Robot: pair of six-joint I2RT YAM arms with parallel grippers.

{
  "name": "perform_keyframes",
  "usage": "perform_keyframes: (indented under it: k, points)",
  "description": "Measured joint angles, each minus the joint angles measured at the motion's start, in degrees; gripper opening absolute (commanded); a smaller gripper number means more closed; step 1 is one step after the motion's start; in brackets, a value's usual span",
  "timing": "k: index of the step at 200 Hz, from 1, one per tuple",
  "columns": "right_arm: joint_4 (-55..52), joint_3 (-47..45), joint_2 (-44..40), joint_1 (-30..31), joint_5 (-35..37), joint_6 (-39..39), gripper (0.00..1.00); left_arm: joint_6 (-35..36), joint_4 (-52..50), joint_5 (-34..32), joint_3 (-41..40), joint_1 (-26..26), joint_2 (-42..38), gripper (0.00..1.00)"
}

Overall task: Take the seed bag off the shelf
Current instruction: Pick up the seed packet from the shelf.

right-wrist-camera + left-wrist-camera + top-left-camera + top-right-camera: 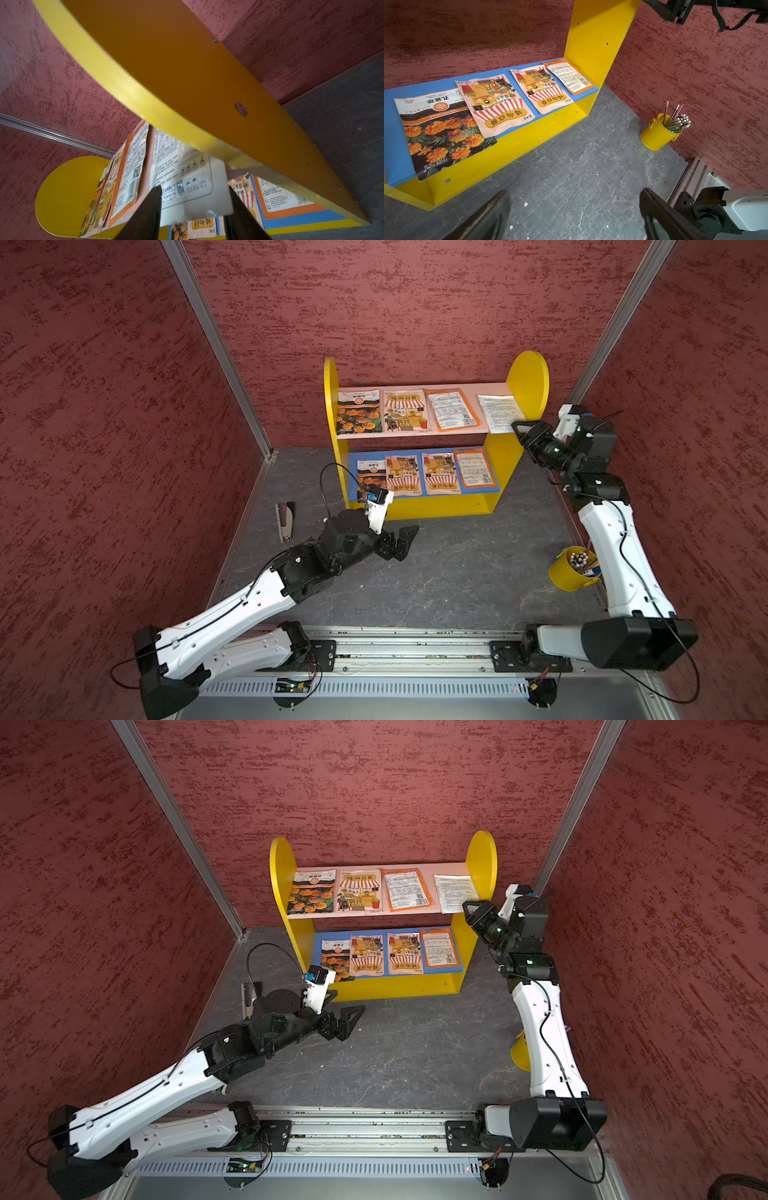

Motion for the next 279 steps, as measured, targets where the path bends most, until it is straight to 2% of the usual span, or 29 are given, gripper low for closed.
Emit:
perform_keyframes:
  k: [49,76,100,143,173,234,279]
  points:
    - [0.6,0.0,0.0,-0.8,-0.6,0.4,0.24,0.0,0.2,0.3,0.0,0.0,0.4,1.00]
    - [1.0,0.0,0.0,-1.3,-0.9,0.4,0.08,0.0,0.3,0.4,0.0,0.0,0.4,1.00]
    - [2.4,0.0,0.0,-1.5,-1.3,0.7,0.00,-0.2,1.2,1.0,0.0,0.0,0.4,1.00]
    - [5.5,-2.0,-1.5,-1.7,-2.6,0.7,0.00,-1.6,4.4,3.8,0.5,0.0,1.2,1.00]
    - [8.8,-5.8,-5.0,-1.7,-4.2,0.5,0.00,-3.9,8.6,8.2,1.7,1.0,2.9,1.00]
    - [16.1,-12.2,-15.8,-1.7,-10.2,1.3,0.00,-14.3,23.7,23.2,7.3,6.9,8.6,1.00]
    - [21.2,-15.8,-23.6,-1.7,-15.6,4.6,0.00,-22.5,36.2,29.7,10.8,8.2,16.8,1.00]
